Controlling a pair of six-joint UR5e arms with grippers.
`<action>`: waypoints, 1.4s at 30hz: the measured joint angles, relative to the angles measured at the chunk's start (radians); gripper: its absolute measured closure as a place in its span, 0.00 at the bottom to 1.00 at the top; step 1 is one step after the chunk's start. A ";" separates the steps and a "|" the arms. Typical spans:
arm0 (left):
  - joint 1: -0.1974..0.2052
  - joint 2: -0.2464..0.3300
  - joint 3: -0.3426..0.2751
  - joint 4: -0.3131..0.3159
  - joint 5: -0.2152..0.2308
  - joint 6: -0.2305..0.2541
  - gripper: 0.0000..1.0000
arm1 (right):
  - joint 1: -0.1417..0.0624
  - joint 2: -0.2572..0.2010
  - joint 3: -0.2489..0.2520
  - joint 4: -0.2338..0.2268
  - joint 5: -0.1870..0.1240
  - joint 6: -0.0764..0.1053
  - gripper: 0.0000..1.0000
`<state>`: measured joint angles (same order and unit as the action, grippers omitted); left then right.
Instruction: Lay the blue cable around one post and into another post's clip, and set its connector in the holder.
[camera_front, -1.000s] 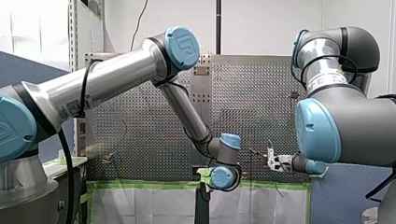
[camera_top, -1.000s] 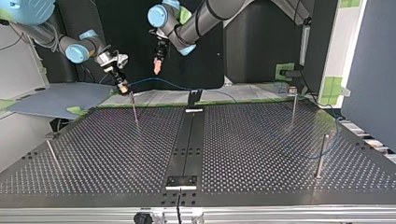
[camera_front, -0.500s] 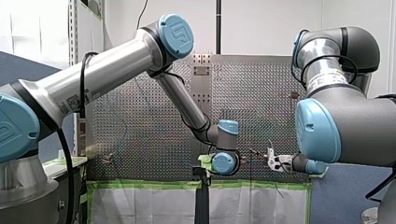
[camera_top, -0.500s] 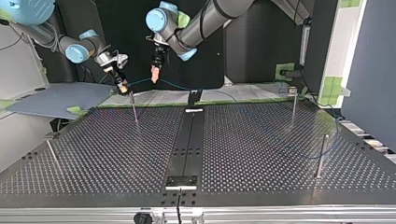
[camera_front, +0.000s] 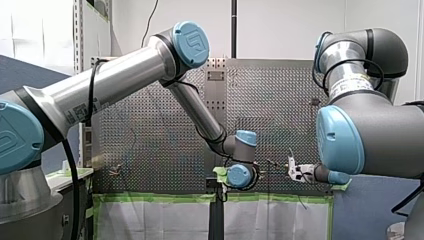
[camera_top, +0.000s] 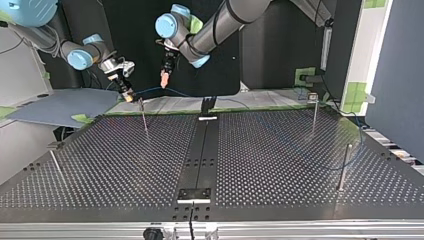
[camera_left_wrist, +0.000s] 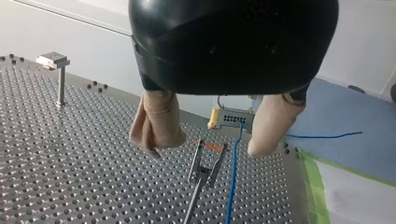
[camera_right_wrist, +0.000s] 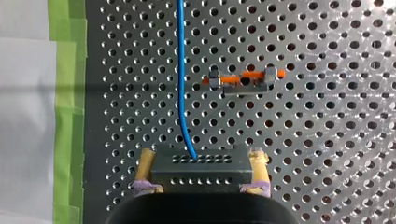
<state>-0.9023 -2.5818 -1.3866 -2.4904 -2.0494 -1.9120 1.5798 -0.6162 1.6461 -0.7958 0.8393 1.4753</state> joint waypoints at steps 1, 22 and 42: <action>0.002 0.000 0.000 0.002 0.001 -0.001 0.00 | 0.000 0.000 -0.001 0.001 0.001 -0.001 1.00; 0.078 -0.079 0.088 -0.021 0.035 -0.040 0.00 | 0.003 0.000 -0.003 0.007 0.017 -0.004 1.00; 0.107 -0.085 0.147 -0.020 0.041 -0.028 0.39 | -0.009 0.000 -0.020 0.016 0.049 0.020 1.00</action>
<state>-0.7948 -2.6668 -1.2394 -2.5103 -2.0085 -1.9397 1.5711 -0.6161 1.6257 -0.7802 0.8883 1.4948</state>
